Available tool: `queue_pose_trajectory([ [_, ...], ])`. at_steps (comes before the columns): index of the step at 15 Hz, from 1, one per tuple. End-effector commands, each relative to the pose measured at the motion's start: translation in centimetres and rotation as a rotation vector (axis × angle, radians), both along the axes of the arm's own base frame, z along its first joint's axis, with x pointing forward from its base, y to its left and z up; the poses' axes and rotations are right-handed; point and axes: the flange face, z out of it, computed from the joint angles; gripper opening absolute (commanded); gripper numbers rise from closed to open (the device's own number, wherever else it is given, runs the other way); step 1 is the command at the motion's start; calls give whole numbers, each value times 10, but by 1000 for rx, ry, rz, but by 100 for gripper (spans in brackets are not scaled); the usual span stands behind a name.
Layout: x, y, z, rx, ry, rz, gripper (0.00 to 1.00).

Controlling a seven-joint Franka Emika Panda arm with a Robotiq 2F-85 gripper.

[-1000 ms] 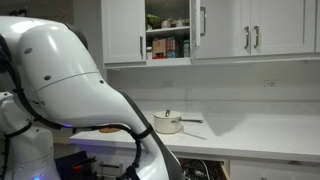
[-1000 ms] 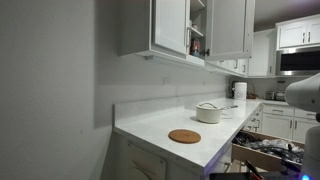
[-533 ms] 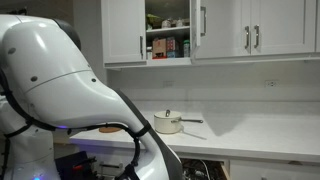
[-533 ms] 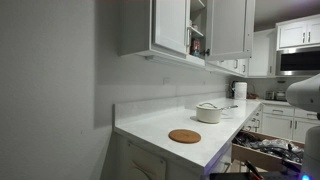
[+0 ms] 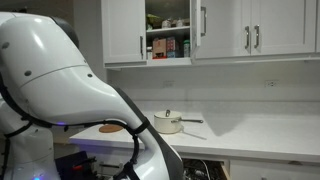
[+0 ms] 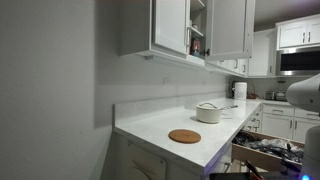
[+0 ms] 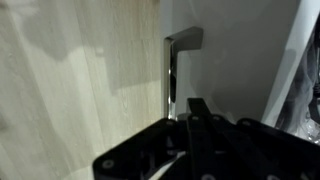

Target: Close the drawer

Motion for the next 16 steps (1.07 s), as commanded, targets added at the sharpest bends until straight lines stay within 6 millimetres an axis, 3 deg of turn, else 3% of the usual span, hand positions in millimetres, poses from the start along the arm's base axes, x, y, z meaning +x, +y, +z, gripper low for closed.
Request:
queue_pose_trajectory([
  [1, 16, 24, 1, 93, 0, 1, 0],
  [11, 25, 34, -3, 106, -27, 7, 0],
  [16, 39, 50, 5, 106, -64, 27, 0],
])
